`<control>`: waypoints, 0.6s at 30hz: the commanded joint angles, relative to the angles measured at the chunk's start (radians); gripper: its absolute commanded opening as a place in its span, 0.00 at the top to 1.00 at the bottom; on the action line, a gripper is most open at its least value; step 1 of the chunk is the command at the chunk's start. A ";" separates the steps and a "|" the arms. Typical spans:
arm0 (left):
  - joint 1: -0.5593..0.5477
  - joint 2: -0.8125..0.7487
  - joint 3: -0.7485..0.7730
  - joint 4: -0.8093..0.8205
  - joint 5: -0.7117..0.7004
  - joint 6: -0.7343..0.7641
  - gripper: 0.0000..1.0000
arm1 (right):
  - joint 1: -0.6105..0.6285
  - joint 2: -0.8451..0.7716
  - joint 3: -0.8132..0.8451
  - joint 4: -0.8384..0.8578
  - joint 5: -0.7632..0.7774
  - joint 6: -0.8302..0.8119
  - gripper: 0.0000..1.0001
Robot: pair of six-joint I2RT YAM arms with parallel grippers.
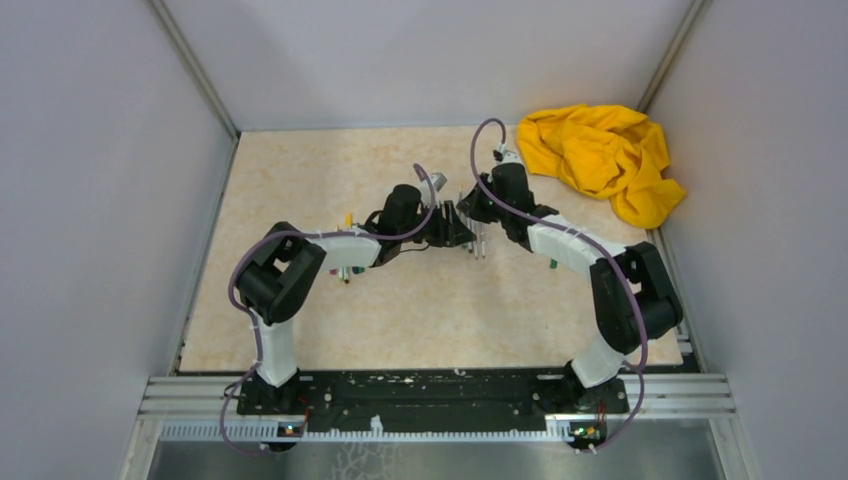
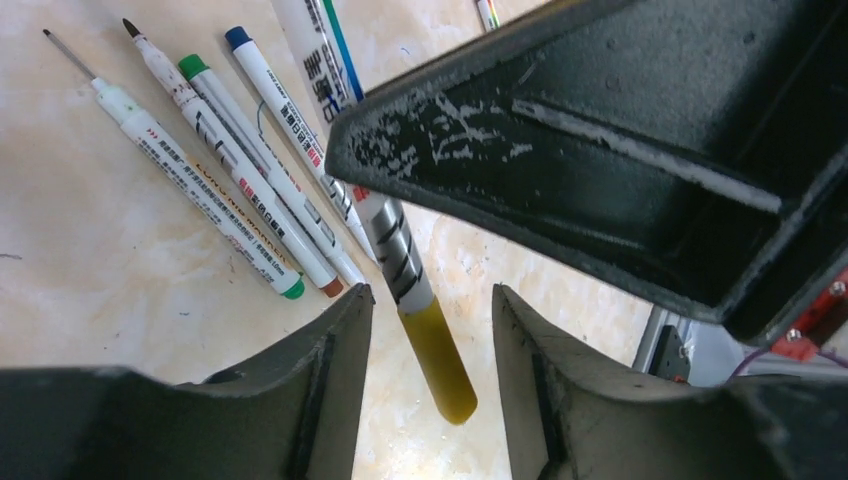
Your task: Open the pen caps
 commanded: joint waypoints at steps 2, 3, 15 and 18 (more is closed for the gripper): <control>0.005 -0.012 -0.020 0.076 -0.009 -0.027 0.59 | 0.027 0.002 0.015 0.057 0.007 0.016 1.00; 0.007 -0.015 -0.023 0.079 -0.007 -0.026 0.66 | 0.027 0.001 0.008 0.064 0.006 0.017 1.00; 0.015 -0.053 -0.030 0.013 0.016 0.003 1.00 | 0.030 -0.008 -0.016 0.076 -0.012 -0.019 1.00; 0.015 -0.061 -0.020 -0.010 0.038 0.011 1.00 | 0.042 0.009 -0.010 0.079 -0.026 -0.041 0.94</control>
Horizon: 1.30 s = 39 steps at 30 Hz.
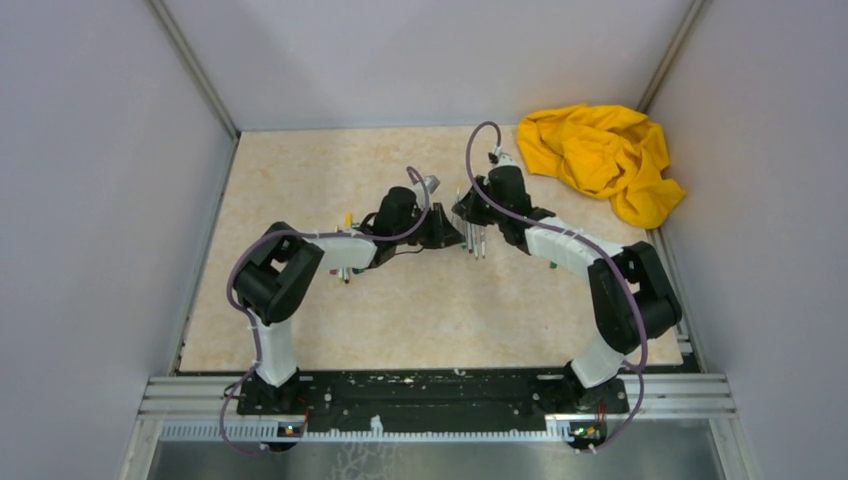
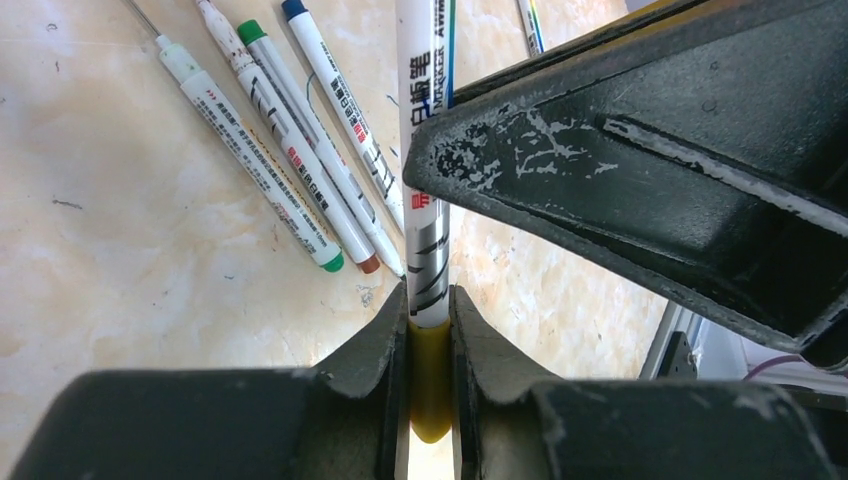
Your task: Open the pen caps
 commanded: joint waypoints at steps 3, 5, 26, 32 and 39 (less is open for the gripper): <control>-0.005 -0.056 0.040 -0.046 0.079 0.035 1.00 | 0.031 0.023 0.017 0.054 -0.016 -0.056 0.83; -0.005 -0.055 0.051 -0.064 0.088 0.036 1.00 | 0.042 0.033 0.030 0.046 -0.010 -0.064 0.77; -0.015 -0.068 -0.109 -0.185 -0.109 0.037 1.00 | -0.007 0.069 0.328 -0.007 0.177 -0.169 1.00; -0.028 -0.064 -0.143 -0.202 -0.131 0.053 1.00 | -0.019 0.085 0.366 0.054 0.224 -0.180 1.00; -0.032 -0.112 -0.117 -0.227 -0.265 0.049 1.00 | -0.023 0.115 0.409 -0.086 0.228 -0.221 1.00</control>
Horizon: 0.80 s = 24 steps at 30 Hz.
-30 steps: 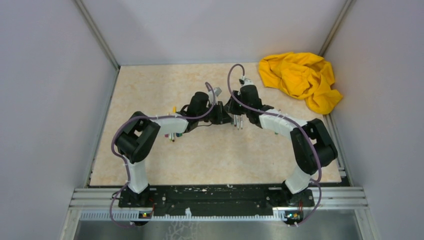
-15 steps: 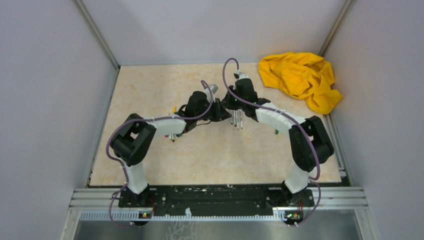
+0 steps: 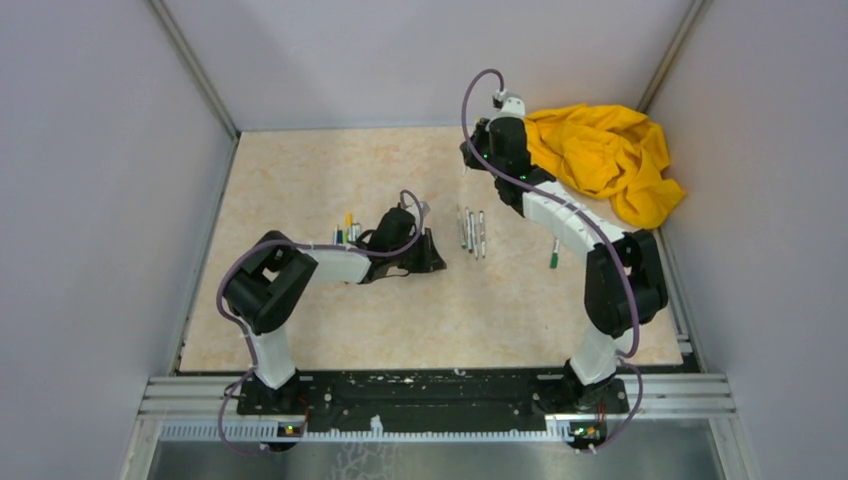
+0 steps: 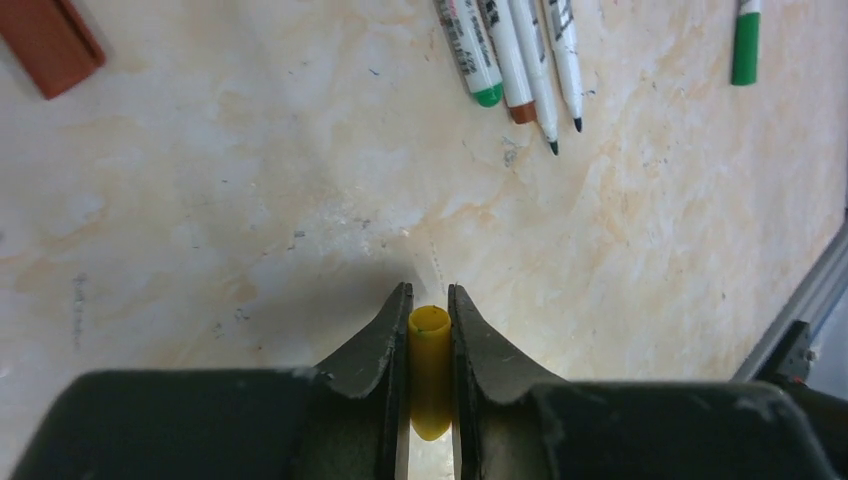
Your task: Open the pen caps
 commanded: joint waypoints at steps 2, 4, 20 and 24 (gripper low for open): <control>-0.004 -0.048 0.080 -0.106 -0.197 0.017 1.00 | 0.009 0.016 0.045 -0.158 0.039 -0.065 1.00; -0.004 -0.037 0.145 -0.182 -0.288 0.024 0.99 | 0.009 0.019 0.025 -0.231 0.056 -0.082 1.00; 0.011 0.149 0.431 -0.438 -0.488 0.077 0.70 | 0.007 0.083 -0.133 -0.388 0.089 -0.097 1.00; 0.022 0.154 0.438 -0.438 -0.484 0.075 0.66 | 0.007 0.103 -0.143 -0.398 0.099 -0.094 1.00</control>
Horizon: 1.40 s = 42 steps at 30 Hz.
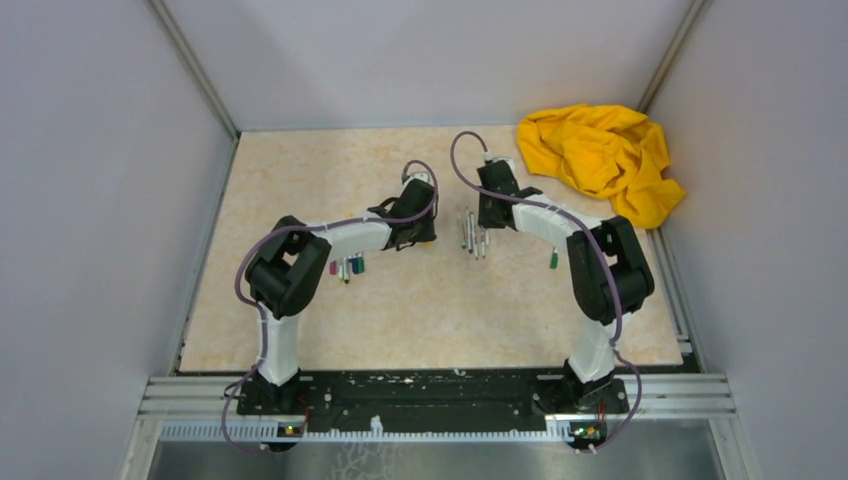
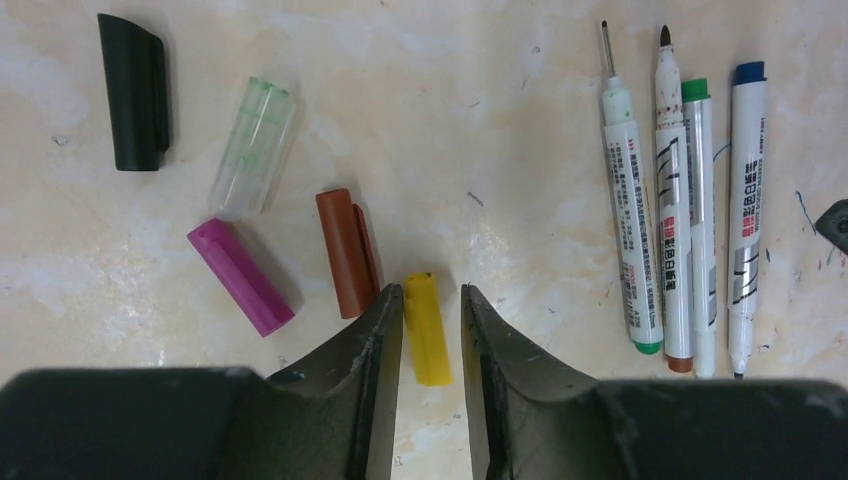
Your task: Open the pen caps
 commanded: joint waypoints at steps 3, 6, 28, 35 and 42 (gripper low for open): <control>0.015 -0.004 0.034 -0.021 -0.017 0.006 0.61 | 0.002 0.018 -0.018 0.002 0.030 -0.002 0.99; 0.015 -0.020 0.029 -0.018 -0.019 0.003 0.59 | 0.000 0.026 -0.028 0.001 0.041 -0.001 0.96; 0.016 -0.205 -0.066 0.134 0.032 -0.001 0.29 | -0.008 -0.068 -0.074 0.026 0.106 0.020 0.72; 0.016 -0.241 -0.104 0.224 0.106 0.015 0.24 | -0.133 -0.178 -0.130 0.037 0.140 0.089 0.71; 0.015 -0.253 -0.126 0.261 0.165 0.012 0.22 | -0.253 -0.191 -0.159 -0.001 0.150 0.101 0.71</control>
